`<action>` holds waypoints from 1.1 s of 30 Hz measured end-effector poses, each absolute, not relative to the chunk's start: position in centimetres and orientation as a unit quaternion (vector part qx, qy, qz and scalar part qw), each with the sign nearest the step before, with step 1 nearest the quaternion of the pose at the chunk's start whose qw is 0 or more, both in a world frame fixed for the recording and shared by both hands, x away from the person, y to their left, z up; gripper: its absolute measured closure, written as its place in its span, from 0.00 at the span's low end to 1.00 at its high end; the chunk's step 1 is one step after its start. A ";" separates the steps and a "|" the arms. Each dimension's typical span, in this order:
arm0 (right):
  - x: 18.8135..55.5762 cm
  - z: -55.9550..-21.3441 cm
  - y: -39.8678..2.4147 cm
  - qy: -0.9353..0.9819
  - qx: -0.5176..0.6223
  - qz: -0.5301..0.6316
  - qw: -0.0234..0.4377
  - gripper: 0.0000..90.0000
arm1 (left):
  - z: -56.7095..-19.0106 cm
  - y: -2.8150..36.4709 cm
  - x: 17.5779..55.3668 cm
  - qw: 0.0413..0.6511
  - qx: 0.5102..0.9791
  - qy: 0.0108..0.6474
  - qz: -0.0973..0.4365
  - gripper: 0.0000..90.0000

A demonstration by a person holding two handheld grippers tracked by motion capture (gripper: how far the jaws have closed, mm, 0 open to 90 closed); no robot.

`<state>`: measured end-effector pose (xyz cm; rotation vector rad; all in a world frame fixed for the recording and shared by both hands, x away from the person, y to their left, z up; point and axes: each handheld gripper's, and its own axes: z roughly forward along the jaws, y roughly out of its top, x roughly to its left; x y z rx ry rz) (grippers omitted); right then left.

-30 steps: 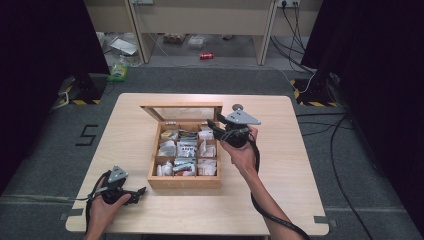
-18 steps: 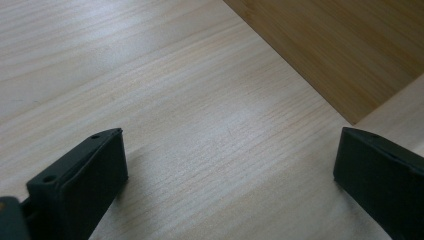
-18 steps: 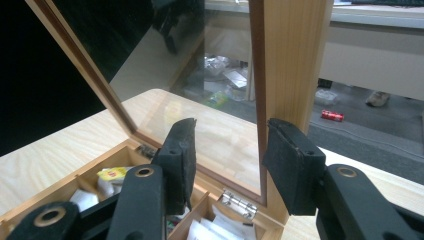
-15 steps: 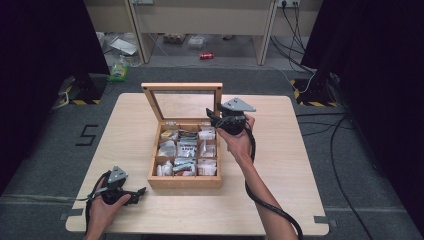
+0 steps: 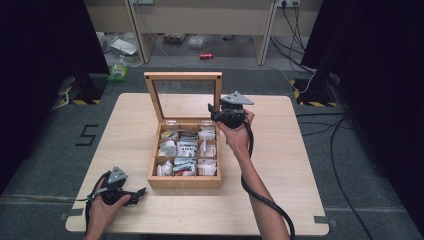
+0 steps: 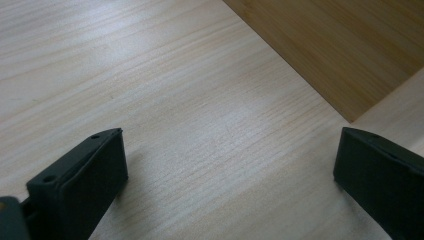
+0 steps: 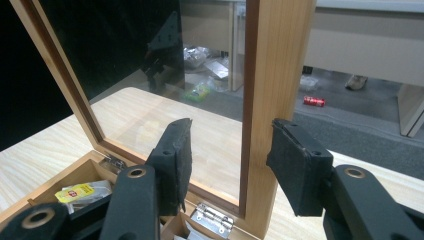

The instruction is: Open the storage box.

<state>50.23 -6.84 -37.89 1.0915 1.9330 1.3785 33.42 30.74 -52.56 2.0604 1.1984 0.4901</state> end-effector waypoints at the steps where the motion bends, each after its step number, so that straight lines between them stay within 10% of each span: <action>1: 50.2 -38.0 -6.8 0.715 0.403 0.509 0.261 0.57 | -52.6 30.7 33.4 0.347 0.794 0.462 0.189 0.00; 33: 48.1 -39.4 -6.0 0.759 0.386 0.482 0.205 0.56 | -52.6 30.8 33.4 0.347 0.794 0.461 0.189 0.00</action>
